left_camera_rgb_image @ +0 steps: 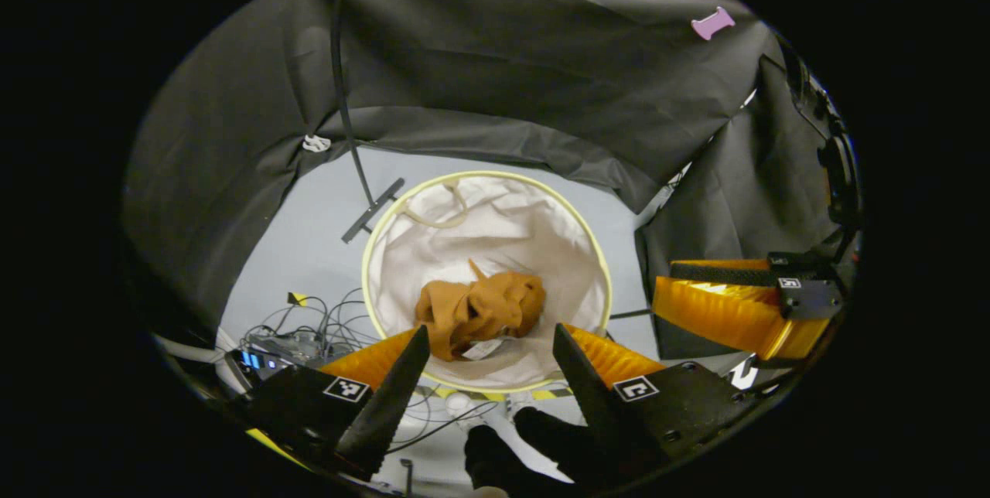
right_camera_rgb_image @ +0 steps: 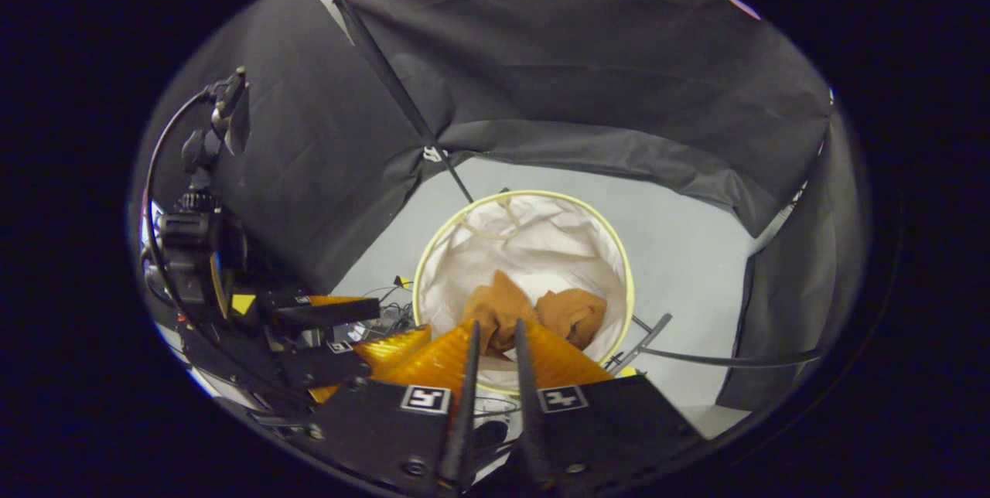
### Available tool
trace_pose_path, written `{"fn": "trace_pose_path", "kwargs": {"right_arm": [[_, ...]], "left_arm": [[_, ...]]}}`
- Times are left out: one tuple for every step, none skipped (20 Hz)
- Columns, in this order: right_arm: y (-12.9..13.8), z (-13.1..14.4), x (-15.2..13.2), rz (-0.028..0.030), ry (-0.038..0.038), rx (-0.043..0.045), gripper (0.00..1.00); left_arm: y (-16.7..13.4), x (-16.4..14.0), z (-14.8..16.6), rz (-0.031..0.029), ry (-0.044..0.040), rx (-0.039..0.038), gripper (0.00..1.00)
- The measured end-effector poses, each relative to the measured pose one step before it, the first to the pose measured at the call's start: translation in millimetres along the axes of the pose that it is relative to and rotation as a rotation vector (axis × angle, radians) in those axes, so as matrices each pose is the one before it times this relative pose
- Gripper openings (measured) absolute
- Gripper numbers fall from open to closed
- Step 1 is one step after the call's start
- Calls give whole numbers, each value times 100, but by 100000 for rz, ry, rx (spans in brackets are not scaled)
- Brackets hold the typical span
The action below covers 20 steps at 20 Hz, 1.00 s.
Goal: Grasp the clothes on the hanger with both hands and then place them into the laundry hamper below.
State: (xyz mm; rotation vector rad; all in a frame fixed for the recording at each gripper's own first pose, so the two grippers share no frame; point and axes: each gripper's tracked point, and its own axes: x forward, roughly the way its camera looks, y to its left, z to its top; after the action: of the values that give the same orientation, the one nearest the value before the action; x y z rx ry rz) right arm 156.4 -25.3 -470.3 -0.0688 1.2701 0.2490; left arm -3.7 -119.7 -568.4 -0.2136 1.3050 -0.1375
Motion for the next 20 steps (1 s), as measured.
{"fn": "trace_pose_path", "kwargs": {"right_arm": [[66,-416,222,-1022,550,-53,46],[-241,-457,-101,-1576,428,-81,60],[-156,-362,-103,-1162,133,149,67],[-260,-374,70,-1098,788,166,67],[-29,-243,-21,-627,595,455,72],[-160,-85,-123,-1025,-171,692,75],[-46,-17,-98,-1090,-489,295,75],[-41,-433,3,-1106,-6,-8,75],[-103,-90,-234,-1114,-66,-227,75],[9,-81,-218,-887,-959,-1201,75],[-86,329,-482,-1280,-1628,-1541,77],[70,185,-830,-534,-1834,-1242,76],[165,238,-865,-631,-2070,-564,76],[134,254,-570,-575,-2188,29,76],[-56,337,-692,-1045,-2630,3,76],[-327,571,-541,-1977,-3129,-314,76],[-250,433,-774,-1558,-2364,-435,76],[125,71,-794,-362,-1691,-322,77],[260,543,-1078,-45,-2340,53,77],[-304,404,-1143,-689,-2779,-129,77]], "left_arm": [[802,-610,-487,2264,294,1232,97],[238,-167,-549,631,558,479,97],[-46,-246,-354,219,454,237,97],[206,-169,-269,486,-99,226,97],[370,-166,-380,505,161,308,97],[186,-242,-223,213,-159,118,97],[137,-64,-308,-204,-260,66,97],[195,-340,17,425,-892,61,97],[95,-260,154,-39,-1378,13,97],[-119,-377,309,-17,-1437,-98,100],[-74,-560,257,-128,-1413,222,100],[-25,-581,488,417,-2200,766,100],[92,-638,729,593,-2794,1137,100],[-106,-712,946,599,-2909,1071,97],[-16,-853,746,583,-3158,931,97],[-206,-769,845,109,-3293,871,97],[-59,-936,864,478,-3430,1090,97],[-32,-923,1061,708,-3416,1185,97],[-176,-793,1208,723,-3793,905,97],[-257,-998,1308,328,-3658,772,100]]}}
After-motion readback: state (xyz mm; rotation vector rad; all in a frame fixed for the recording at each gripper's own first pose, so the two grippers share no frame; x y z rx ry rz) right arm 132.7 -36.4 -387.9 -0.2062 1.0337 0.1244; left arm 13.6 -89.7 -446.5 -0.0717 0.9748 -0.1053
